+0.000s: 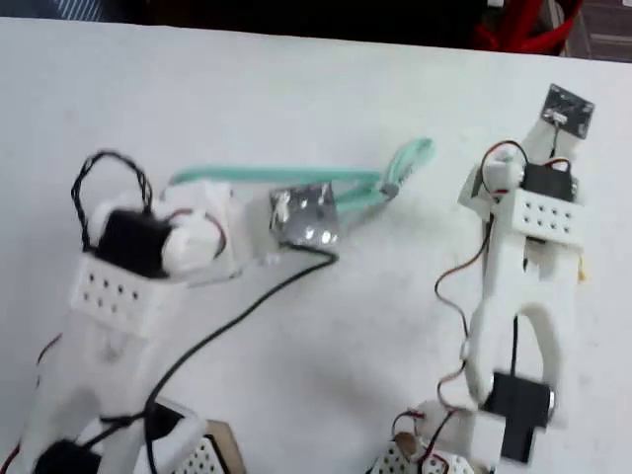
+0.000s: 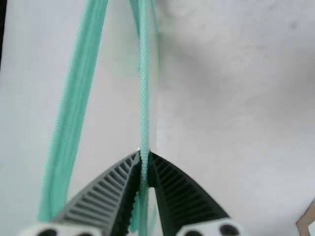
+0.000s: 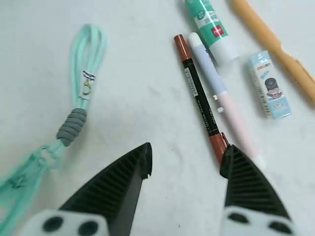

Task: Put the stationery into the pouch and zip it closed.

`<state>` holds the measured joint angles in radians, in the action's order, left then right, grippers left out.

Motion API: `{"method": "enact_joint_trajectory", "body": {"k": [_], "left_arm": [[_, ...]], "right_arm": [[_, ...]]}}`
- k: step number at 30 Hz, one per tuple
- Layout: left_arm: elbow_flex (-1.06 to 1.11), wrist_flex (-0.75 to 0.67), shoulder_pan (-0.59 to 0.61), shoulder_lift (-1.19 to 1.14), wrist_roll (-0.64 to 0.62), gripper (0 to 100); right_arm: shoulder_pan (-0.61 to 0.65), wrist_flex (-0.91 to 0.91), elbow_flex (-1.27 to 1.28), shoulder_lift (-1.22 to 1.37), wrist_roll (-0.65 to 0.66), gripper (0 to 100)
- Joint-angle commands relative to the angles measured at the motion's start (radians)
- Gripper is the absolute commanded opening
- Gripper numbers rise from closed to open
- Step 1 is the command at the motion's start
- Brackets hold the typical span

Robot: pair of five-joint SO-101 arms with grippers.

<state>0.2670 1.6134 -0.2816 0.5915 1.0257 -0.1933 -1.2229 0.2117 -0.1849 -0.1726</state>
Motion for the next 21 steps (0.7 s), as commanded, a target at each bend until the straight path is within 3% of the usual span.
{"method": "enact_joint_trajectory", "body": {"k": [1,4,7,12,17,21], "left_arm": [[0.138,-0.101,0.007,0.140,0.011,2],[0.242,-0.163,0.007,0.248,0.011,2],[0.328,-0.187,0.007,0.335,0.011,2],[0.459,-0.126,-0.004,0.466,0.012,3],[0.474,0.046,0.013,0.576,-0.014,31],[0.387,0.081,0.008,0.627,-0.018,31]], "right_arm": [[0.079,-0.056,0.006,-0.116,0.091,22.0],[0.162,0.002,0.095,-0.120,0.374,22.1],[0.217,0.119,0.258,-0.142,0.497,22.3],[0.168,0.186,0.318,-0.260,0.330,22.3],[0.197,0.064,0.241,-0.352,0.239,22.0],[0.259,0.041,0.226,-0.320,0.235,22.0]]}}
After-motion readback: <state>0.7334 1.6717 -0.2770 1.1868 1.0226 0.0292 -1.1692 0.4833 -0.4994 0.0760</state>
